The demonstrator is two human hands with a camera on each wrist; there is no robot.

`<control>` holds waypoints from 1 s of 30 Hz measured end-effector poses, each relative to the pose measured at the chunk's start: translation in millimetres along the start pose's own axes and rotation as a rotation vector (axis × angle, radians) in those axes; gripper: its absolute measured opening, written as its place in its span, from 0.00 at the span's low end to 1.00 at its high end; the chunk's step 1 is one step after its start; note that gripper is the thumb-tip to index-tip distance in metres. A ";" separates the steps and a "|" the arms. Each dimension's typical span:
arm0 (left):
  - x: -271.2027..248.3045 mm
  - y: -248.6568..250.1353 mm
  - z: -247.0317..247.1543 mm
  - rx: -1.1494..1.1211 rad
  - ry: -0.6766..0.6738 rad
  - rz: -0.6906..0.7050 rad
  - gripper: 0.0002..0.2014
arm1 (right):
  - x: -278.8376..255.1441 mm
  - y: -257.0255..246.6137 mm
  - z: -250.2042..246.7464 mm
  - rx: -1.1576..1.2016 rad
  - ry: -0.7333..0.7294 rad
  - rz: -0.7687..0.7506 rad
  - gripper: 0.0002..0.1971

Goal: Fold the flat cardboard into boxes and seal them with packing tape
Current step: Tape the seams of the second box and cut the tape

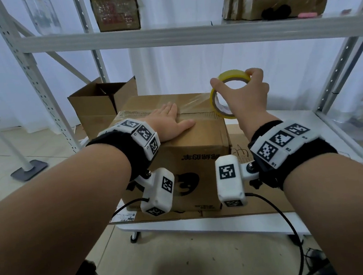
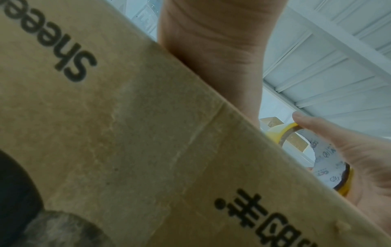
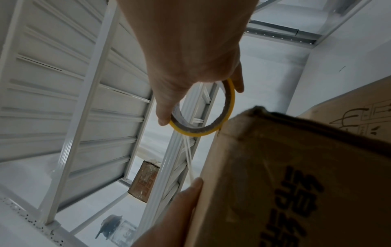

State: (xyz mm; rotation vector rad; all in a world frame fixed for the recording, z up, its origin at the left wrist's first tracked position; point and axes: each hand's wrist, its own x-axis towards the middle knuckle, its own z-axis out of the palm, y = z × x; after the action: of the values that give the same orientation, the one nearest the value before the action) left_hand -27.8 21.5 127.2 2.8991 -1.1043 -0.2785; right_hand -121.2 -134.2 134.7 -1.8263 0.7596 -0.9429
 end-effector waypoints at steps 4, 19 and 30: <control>2.5 6.4 -1.9 -0.012 0.045 -0.002 0.38 | -1.0 1.3 -3.4 0.030 -0.039 0.006 0.41; 10.9 38.9 0.3 0.022 -0.002 0.050 0.46 | 6.1 1.7 -7.7 -0.056 -0.042 -0.044 0.41; -2.2 -17.7 -3.4 -0.027 0.036 -0.001 0.28 | -4.6 -4.0 11.6 -0.112 0.045 -0.022 0.42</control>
State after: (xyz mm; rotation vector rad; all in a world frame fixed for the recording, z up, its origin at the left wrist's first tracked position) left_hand -17.1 36.1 129.4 2.8692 -1.0854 -0.2382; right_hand -113.3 -123.8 133.7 -1.9193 0.8368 -0.9759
